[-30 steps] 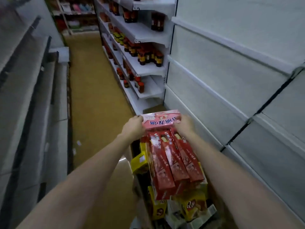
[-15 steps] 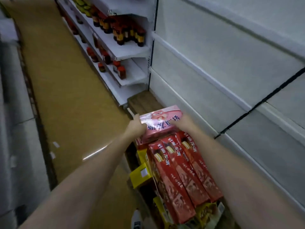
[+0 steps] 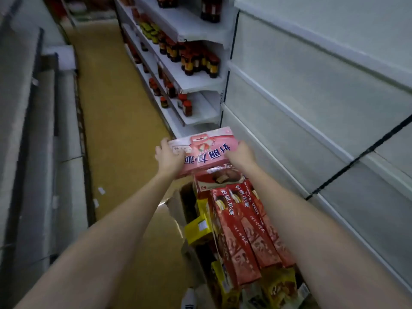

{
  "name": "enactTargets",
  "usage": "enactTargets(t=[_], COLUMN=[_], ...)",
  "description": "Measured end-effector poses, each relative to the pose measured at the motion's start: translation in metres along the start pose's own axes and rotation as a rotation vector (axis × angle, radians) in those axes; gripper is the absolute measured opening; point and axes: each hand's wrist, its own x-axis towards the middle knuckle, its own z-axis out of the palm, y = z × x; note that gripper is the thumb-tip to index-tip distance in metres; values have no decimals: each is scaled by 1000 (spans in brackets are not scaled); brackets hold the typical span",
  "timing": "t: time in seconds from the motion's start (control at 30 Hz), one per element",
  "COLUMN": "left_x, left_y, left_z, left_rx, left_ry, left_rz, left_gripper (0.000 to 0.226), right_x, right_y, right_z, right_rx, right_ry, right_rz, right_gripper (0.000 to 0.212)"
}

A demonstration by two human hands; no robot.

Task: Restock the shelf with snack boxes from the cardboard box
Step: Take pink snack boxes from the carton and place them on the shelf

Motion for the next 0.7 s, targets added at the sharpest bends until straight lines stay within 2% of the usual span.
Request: enactTargets(t=[0.1, 0.17, 0.23, 0.47, 0.53, 0.63, 0.7], left_x=[-20, -38, -62, -178, -208, -247, -276], left_y=[-7, -15, -23, -69, -80, -96, -99], left_z=[-52, -91, -132, -279, -316, -373, -407], left_rx=[3, 2, 17, -38, -55, -97, -122], left_ry=[156, 227, 276, 506, 560, 638, 691], left_rz=[15, 13, 22, -20, -77, -124, -132], left_gripper=[50, 45, 48, 49, 59, 88, 95], right_x=[-30, -59, -87, -204, -244, -300, -333], right_y=[-28, -49, -68, -138, -161, -197, -223], right_z=[14, 23, 37, 108, 127, 147, 160], right_rx=[16, -4, 10, 128, 168, 230, 259], right_ry=[-62, -90, -111, -288, -310, -380, -433], right_rz=[-105, -211, -324, -535, -591, -677, -715], right_gripper=[50, 40, 34, 43, 40, 34, 32])
